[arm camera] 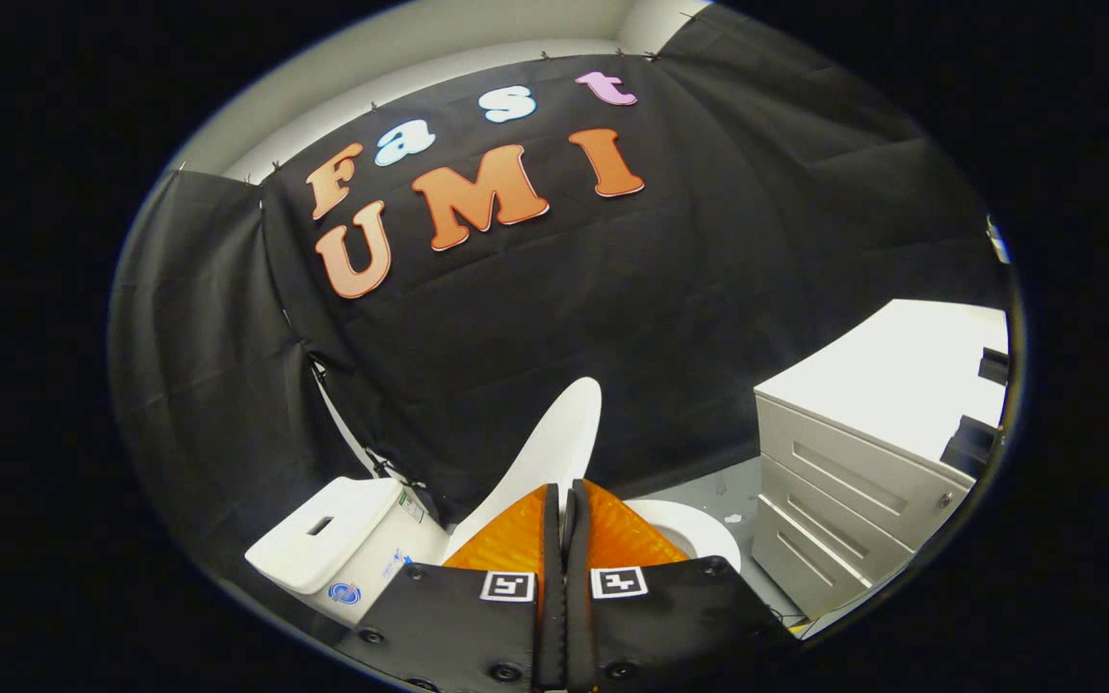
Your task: Open the toilet lid.
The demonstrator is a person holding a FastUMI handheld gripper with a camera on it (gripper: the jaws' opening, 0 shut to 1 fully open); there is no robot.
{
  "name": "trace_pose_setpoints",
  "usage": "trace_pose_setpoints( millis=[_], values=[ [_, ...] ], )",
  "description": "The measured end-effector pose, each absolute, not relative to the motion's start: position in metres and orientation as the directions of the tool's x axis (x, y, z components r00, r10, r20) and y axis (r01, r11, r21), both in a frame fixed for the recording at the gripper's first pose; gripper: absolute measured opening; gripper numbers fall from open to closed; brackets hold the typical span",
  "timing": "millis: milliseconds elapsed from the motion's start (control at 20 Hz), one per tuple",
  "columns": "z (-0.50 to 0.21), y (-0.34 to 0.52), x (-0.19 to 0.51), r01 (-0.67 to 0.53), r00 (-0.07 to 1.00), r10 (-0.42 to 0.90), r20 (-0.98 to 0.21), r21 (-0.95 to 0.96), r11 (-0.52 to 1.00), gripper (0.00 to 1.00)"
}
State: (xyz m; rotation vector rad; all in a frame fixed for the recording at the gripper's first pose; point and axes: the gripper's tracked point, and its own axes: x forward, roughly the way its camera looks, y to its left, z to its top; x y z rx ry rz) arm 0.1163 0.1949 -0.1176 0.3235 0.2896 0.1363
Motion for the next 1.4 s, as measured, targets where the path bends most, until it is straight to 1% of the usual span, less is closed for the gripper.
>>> trace_pose_setpoints(
  millis=[200,950,1400],
  values=[
    [-0.102,0.211,0.116,-0.129,0.945,0.212,-0.248,0.312,0.941,0.08],
    [-0.070,0.249,0.117,-0.182,0.936,0.251,-0.245,0.276,0.944,0.08],
    [-0.042,0.292,0.114,-0.252,0.929,0.302,-0.214,0.234,0.939,0.08]
  ],
)
